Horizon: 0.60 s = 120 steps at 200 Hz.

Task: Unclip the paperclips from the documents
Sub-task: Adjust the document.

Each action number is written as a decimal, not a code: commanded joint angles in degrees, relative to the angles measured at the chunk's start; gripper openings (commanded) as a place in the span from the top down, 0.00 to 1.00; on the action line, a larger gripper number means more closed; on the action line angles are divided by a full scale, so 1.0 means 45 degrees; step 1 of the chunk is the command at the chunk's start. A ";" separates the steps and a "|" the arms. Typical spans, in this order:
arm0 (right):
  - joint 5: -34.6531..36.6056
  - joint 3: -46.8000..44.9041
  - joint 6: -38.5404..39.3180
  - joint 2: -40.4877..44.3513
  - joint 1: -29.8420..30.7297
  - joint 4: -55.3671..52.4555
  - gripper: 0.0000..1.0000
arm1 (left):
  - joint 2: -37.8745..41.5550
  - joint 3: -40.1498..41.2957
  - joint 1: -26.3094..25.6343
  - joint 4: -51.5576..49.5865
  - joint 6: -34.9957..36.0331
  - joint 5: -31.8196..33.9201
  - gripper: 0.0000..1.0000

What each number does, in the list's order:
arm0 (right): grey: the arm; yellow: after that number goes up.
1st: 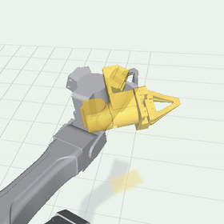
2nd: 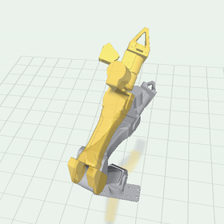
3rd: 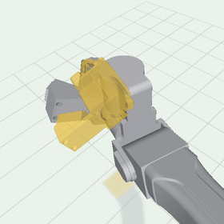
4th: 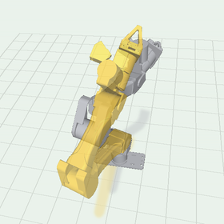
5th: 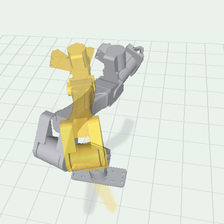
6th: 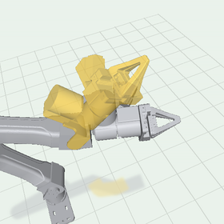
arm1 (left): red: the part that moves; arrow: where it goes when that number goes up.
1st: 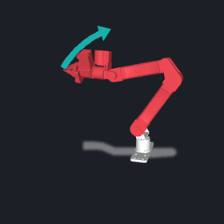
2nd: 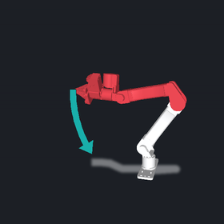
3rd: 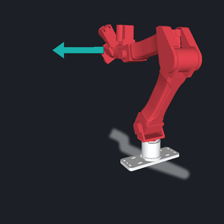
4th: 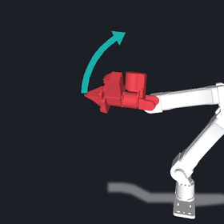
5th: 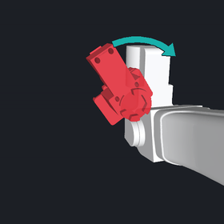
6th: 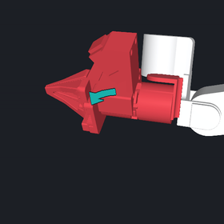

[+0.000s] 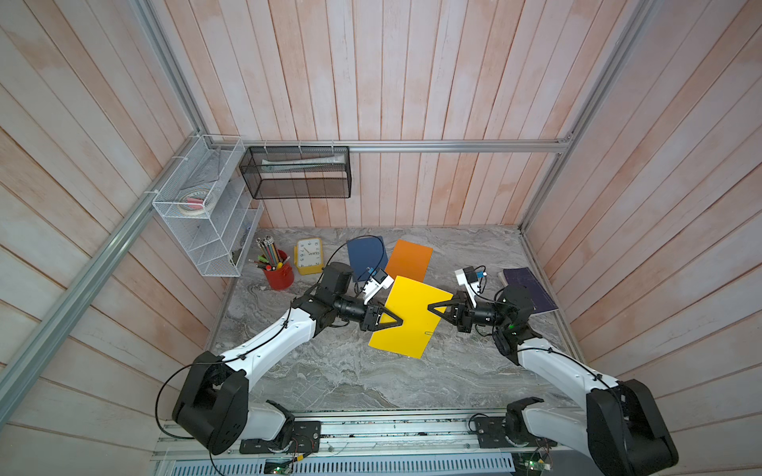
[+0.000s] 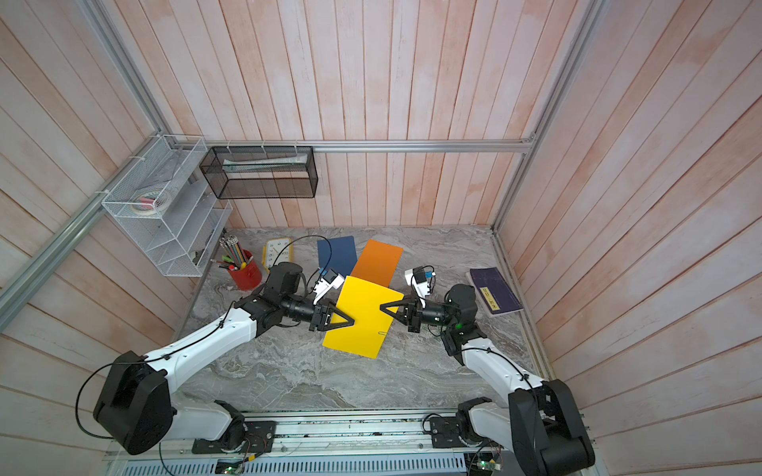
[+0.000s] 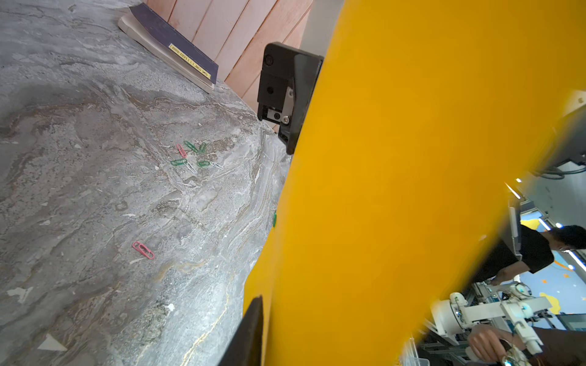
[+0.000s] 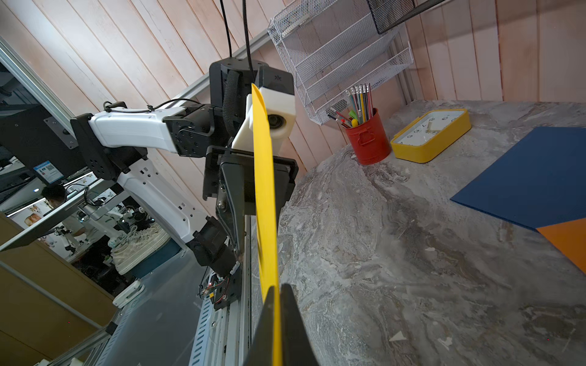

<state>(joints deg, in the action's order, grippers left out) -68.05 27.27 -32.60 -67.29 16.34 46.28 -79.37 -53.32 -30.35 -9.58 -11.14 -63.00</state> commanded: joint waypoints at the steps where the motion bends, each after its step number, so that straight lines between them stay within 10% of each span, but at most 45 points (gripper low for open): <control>1: -0.0170 0.0331 -0.0099 -0.0067 -0.0059 0.0230 1.00 | 0.0145 0.0193 -0.0045 0.0897 -0.0355 -0.0185 0.80; 76: -0.0161 0.0258 0.0141 0.0116 -0.0059 -0.0148 1.00 | 0.0129 0.0143 -0.0049 0.0918 -0.0407 0.0035 1.00; 120: -0.0330 -0.0041 0.0392 0.0264 -0.0057 -0.0719 0.65 | 0.0300 0.0072 0.0023 0.1024 -0.0372 0.0011 1.00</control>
<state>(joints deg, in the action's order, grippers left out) -68.14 27.27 -31.64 -67.20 16.34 44.23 -79.37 -53.28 -30.44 -6.39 -13.15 -62.74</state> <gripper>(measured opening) 0.315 0.050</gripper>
